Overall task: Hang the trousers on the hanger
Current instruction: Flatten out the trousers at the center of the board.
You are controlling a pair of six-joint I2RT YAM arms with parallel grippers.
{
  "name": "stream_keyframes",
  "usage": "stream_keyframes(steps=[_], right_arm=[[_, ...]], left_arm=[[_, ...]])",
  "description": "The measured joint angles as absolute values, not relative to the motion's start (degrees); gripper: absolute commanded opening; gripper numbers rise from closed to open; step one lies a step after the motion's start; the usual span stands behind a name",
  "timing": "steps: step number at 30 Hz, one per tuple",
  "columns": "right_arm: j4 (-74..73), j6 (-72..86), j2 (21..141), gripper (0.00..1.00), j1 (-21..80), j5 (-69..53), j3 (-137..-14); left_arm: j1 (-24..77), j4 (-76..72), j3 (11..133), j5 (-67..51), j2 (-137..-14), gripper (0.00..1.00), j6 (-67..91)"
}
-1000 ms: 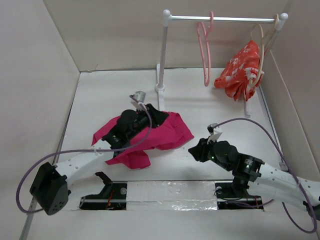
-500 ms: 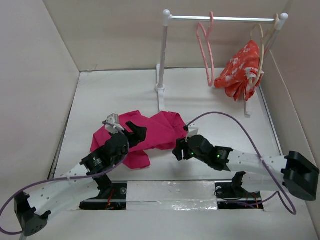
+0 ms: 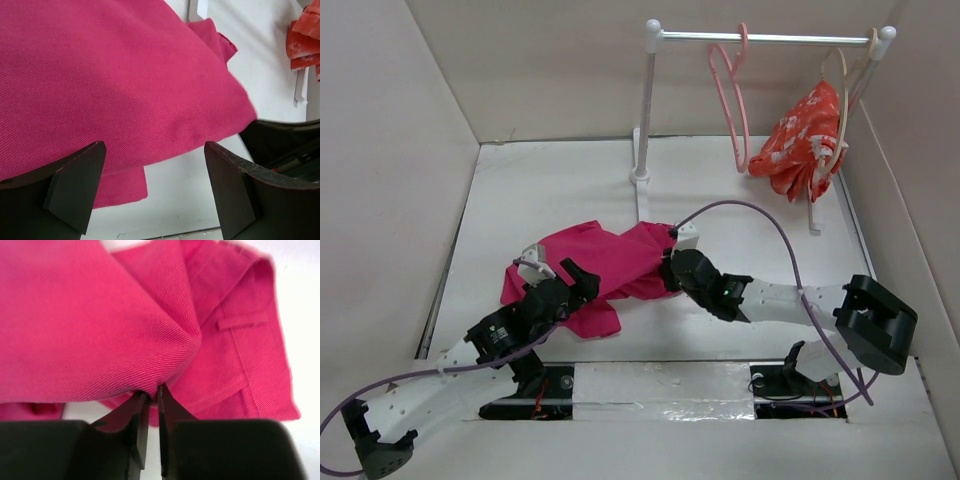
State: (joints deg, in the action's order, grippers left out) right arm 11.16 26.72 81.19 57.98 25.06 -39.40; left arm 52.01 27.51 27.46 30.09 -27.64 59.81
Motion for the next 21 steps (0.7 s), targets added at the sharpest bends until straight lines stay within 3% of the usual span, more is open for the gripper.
stream_keyframes(steps=[3, 21], right_arm=[[10.8, 25.6, 79.9, 0.00, 57.3, 26.9, -41.1], [-3.9, 27.8, 58.6, 0.00, 49.6, 33.7, -35.5]], left_arm=[[52.8, 28.4, 27.5, 30.0, -28.5, 0.81, 60.2], [52.9, 30.2, 27.5, 29.5, -36.8, 0.93, 62.3]])
